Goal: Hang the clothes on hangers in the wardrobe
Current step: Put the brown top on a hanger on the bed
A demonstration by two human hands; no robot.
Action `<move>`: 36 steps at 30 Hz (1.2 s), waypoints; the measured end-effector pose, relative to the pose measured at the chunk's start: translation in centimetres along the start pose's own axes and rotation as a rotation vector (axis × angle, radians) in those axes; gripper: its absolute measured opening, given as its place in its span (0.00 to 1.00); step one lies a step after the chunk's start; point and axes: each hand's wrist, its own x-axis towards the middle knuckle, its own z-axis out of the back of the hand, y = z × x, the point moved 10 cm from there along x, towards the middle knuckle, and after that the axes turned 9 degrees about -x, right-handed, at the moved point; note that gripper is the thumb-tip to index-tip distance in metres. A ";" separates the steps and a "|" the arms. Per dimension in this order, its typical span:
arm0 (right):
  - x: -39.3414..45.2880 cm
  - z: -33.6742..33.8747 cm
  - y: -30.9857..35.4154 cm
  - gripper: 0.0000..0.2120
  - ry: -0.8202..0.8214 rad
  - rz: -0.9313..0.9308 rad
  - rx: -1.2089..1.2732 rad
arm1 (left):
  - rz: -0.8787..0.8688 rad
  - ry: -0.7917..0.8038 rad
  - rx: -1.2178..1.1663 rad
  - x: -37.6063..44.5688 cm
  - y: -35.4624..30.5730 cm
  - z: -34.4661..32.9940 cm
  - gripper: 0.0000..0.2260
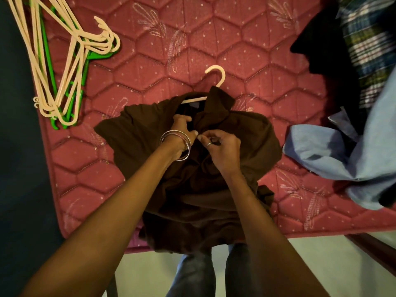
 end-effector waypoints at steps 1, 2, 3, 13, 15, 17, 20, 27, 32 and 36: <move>0.1 -0.1 -0.4 0.07 0.026 -0.037 0.054 | -0.031 0.008 0.015 0.0 -0.2 -0.1 0.19; 0.1 -0.2 -1.0 0.07 0.062 -0.103 0.154 | -0.060 0.012 0.038 0.0 -0.4 -0.1 0.19; 0.0 -0.5 -1.6 0.06 0.102 -0.190 0.285 | -0.087 0.013 0.063 0.1 -0.5 -0.2 0.18; 1.1 -2.1 -1.0 0.07 0.394 -0.212 0.145 | -0.311 -0.002 0.235 -0.8 -1.1 -0.4 0.20; 1.4 -1.5 0.4 0.03 0.388 -0.037 0.022 | -0.248 -0.014 0.212 -0.7 -0.5 -0.2 0.19; 1.4 -1.4 1.8 0.03 0.432 0.123 -0.132 | -0.205 -0.015 0.194 -0.6 0.0 -0.1 0.21; 1.8 -1.7 2.7 0.06 0.449 0.268 -0.331 | -0.186 -0.018 0.119 -0.5 0.4 0.1 0.22; 1.6 -0.9 1.1 0.08 0.281 0.080 -0.189 | -0.290 -0.013 -0.036 -0.9 0.0 0.3 0.25; 0.5 -1.1 1.3 0.09 0.145 0.167 -0.301 | -0.307 0.007 -0.072 -1.1 0.1 -0.3 0.26; -0.3 -1.5 0.8 0.09 0.179 0.244 -0.374 | -0.285 0.176 0.194 -0.4 0.5 0.2 0.30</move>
